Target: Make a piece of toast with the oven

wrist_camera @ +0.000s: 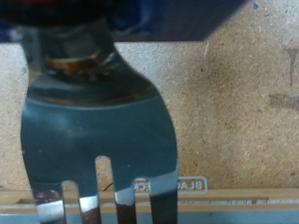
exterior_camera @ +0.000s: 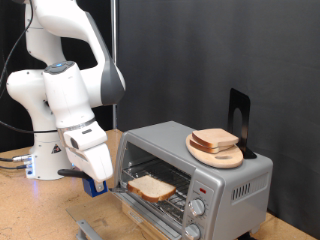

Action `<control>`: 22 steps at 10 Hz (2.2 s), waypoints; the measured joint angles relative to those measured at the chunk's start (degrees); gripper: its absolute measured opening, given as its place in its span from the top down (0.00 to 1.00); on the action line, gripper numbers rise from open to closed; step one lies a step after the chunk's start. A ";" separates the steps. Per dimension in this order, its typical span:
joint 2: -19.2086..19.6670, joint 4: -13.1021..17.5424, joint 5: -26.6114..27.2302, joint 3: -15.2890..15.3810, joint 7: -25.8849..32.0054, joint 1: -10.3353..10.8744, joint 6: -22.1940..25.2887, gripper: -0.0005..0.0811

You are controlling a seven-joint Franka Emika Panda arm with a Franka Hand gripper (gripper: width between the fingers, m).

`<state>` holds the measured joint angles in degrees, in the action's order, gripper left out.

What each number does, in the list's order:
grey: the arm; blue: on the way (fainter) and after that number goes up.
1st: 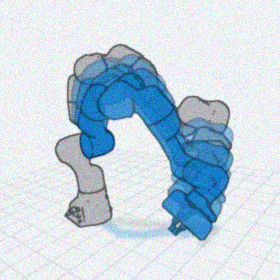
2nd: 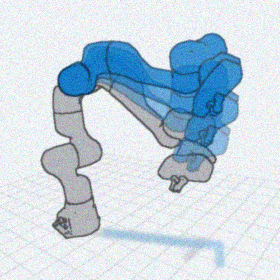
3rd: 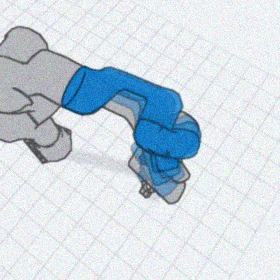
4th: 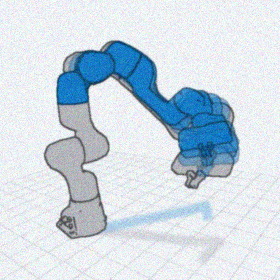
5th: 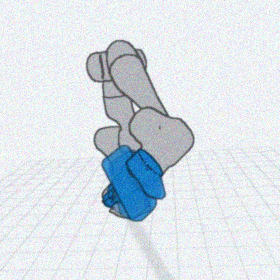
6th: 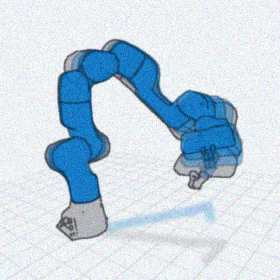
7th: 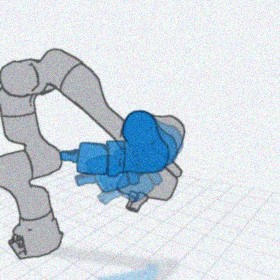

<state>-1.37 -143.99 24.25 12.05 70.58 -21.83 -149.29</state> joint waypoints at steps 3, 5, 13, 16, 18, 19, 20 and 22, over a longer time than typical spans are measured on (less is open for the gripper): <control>-0.32 1.19 3.31 0.57 0.05 0.15 0.89 0.61; -0.39 1.40 3.64 1.42 -0.74 0.37 0.90 0.62; -0.44 -0.10 3.22 5.75 -6.67 1.23 0.87 0.62; -1.04 -2.06 4.04 7.06 -6.93 1.82 0.74 0.62; -1.80 -3.37 4.02 7.08 -6.65 1.73 0.74 0.62; -2.21 -3.99 3.84 6.73 -5.70 1.51 0.94 0.62; -2.64 -4.47 3.28 6.02 -4.24 0.92 1.49 0.62; -3.45 -4.78 1.49 4.33 -2.40 -0.67 3.78 0.62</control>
<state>-4.82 -148.76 25.74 16.38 68.18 -22.50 -145.51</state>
